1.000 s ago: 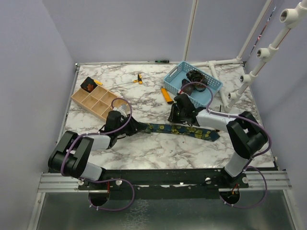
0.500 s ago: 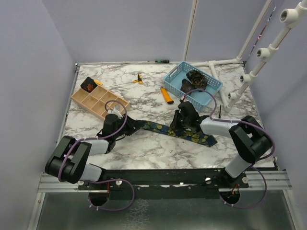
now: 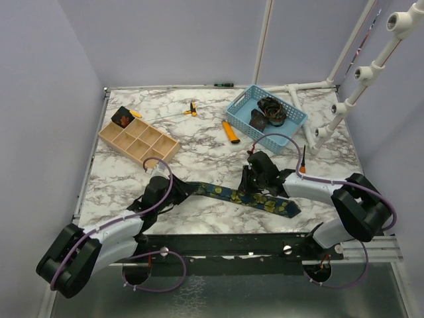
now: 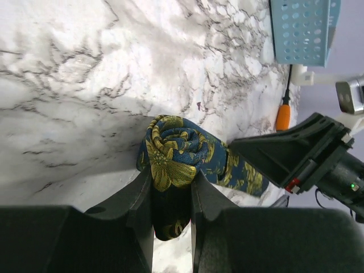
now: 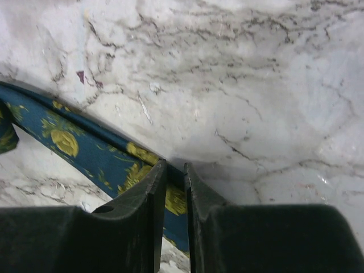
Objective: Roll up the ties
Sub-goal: Roll the tie at the center of the board.
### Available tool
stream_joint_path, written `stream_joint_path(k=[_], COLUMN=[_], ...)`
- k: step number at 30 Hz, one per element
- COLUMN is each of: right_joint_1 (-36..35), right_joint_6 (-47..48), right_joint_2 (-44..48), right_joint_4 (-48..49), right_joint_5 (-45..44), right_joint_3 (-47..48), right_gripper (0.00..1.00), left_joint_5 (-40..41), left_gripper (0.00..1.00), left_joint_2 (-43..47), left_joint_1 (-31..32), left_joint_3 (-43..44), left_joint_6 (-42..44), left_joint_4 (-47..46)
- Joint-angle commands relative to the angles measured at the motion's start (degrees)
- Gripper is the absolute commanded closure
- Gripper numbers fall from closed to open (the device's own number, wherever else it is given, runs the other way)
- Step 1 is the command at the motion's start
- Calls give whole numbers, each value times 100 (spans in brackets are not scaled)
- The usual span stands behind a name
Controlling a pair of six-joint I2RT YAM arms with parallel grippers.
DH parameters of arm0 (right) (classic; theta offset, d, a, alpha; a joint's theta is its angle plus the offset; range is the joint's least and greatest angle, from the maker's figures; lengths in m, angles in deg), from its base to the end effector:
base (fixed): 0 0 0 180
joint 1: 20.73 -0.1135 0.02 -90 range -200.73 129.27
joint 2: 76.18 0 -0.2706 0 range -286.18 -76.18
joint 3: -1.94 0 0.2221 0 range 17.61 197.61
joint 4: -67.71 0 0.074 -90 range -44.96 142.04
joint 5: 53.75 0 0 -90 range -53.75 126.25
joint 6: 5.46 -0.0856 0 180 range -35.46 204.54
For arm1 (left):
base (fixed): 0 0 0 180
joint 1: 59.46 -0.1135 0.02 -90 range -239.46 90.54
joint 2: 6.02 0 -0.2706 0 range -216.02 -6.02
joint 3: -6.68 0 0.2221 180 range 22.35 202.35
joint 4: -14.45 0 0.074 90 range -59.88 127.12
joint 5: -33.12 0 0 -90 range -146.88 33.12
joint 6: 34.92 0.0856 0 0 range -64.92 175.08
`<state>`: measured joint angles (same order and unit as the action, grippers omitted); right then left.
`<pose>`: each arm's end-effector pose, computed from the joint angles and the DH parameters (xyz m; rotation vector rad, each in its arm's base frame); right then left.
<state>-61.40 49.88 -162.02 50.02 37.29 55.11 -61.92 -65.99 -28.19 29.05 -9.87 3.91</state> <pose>0.2183 0.1896 0.1406 -0.1417 2.5401 0.5785 0.1691 -0.1115 0.1398 -0.5910 2.1607 -1.0861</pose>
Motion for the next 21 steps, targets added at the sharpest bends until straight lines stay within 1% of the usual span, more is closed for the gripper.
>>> stream_joint_path(k=[1, 4, 8, 12, 17, 19, 21], right_joint_1=[-89, -132, -182, -348, -789, -889, -948], right_joint_6=[22, 46, 32, 1, -43, -162, -276], right_joint_2=[318, 419, 427, 654, 851, 906, 1087], right_joint_4=[-880, -1035, -1173, -1163, -1122, -1181, -1046], right_joint_5=[22, -70, -316, -358, -183, -229, -173], right_joint_3=[-90, 84, 275, 341, 316, 201, -103], right_gripper=[77, 76, 76, 76, 76, 76, 76], left_joint_5=[1247, 1642, 1868, 1955, 2139, 2201, 2253], left_gripper=[100, 100, 100, 100, 100, 100, 100], left_joint_2=[770, 1133, 953, 539, 297, 190, 72], left_joint_1=[171, 191, 195, 212, 265, 279, 300], left_joint_3=[-9, 175, 635, 1026, 1241, 1324, 1401], left_joint_6=[-108, 61, 593, 951, 1131, 1194, 1252], left_joint_4=[1511, 2223, 2839, 3173, 3442, 3541, 3630])
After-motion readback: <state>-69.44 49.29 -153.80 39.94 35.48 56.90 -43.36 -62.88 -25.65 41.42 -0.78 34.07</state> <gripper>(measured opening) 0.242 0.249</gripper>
